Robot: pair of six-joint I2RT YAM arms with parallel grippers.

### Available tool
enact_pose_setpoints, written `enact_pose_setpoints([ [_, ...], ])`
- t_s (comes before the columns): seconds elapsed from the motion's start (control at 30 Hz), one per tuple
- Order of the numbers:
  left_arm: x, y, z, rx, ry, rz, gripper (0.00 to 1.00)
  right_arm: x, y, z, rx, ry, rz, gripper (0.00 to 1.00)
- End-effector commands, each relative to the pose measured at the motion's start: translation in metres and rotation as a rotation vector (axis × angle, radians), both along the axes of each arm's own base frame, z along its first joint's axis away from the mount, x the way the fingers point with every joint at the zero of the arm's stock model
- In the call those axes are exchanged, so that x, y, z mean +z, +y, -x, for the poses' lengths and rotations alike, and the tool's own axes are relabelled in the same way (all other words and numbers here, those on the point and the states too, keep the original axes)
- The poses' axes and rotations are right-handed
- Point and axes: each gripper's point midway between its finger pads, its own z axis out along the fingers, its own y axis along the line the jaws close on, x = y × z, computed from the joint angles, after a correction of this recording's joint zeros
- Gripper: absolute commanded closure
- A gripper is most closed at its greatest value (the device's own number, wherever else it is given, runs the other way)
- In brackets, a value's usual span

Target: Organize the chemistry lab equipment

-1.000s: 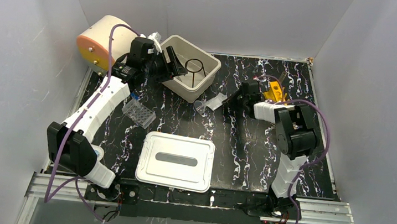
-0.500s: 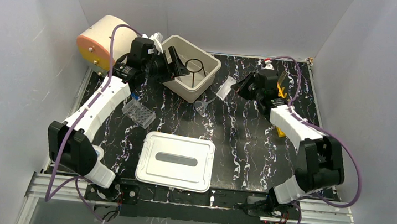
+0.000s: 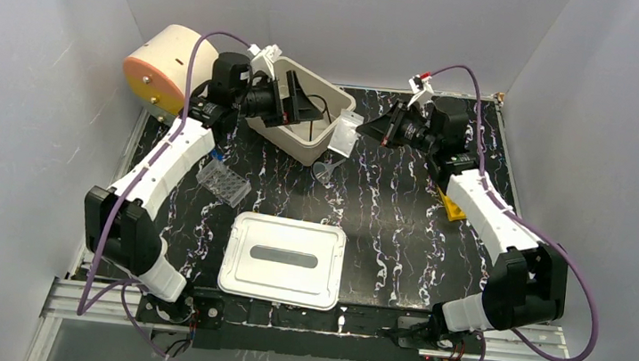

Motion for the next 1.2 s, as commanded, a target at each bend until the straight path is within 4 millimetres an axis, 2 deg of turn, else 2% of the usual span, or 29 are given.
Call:
enact_pose_setpoints([
  [0.0, 0.030, -0.027, 0.022, -0.198, 0.004, 0.204, 0.05, 0.073, 0.019, 0.028, 0.221, -0.172, -0.143, 1.00],
  [0.07, 0.036, -0.035, 0.023, -0.208, 0.049, 0.272, 0.09, 0.081, 0.022, 0.034, 0.259, -0.179, -0.172, 1.00],
  [0.17, 0.042, -0.049, 0.035, -0.280, 0.055, 0.313, 0.12, 0.092, 0.025, 0.039, 0.295, -0.182, -0.212, 1.00],
  [0.23, 0.040, -0.051, 0.040, -0.305, 0.054, 0.319, 0.17, 0.097, 0.026, 0.041, 0.321, -0.187, -0.232, 1.00],
  [0.33, 0.049, -0.051, 0.050, -0.347, 0.031, 0.356, 0.27, 0.101, 0.028, 0.043, 0.338, -0.187, -0.249, 1.00],
  [0.37, 0.053, -0.051, 0.052, -0.356, 0.023, 0.375, 0.32, 0.102, 0.028, 0.043, 0.340, -0.189, -0.253, 1.00],
  [0.47, 0.062, -0.053, 0.058, -0.380, 0.016, 0.420, 0.56, 0.103, 0.029, 0.043, 0.346, -0.185, -0.266, 1.00],
  [0.53, 0.061, -0.052, 0.057, -0.374, 0.018, 0.415, 0.72, 0.105, 0.029, 0.043, 0.348, -0.183, -0.276, 1.00],
  [0.67, 0.058, -0.051, 0.056, -0.360, 0.011, 0.393, 0.96, 0.105, 0.029, 0.041, 0.346, -0.180, -0.278, 1.00],
  [0.7, 0.059, -0.051, 0.056, -0.359, 0.008, 0.391, 1.00, 0.106, 0.030, 0.040, 0.345, -0.181, -0.277, 1.00],
  [0.8, 0.058, -0.049, 0.053, -0.338, -0.003, 0.368, 1.00, 0.100, 0.028, 0.032, 0.305, -0.165, -0.247, 1.00],
  [0.83, 0.057, -0.048, 0.051, -0.320, -0.008, 0.355, 1.00, 0.097, 0.027, 0.029, 0.287, -0.160, -0.236, 0.94],
  [0.93, 0.052, -0.038, 0.032, -0.200, -0.022, 0.283, 1.00, 0.089, 0.019, 0.015, 0.185, -0.134, -0.187, 0.51],
  [1.0, 0.040, -0.024, 0.015, -0.076, -0.004, 0.217, 1.00, 0.081, 0.008, 0.003, 0.097, -0.111, -0.141, 0.38],
  [1.17, 0.004, 0.026, -0.031, 0.326, 0.079, 0.004, 1.00, 0.062, -0.012, -0.011, -0.026, -0.085, -0.026, 0.32],
])
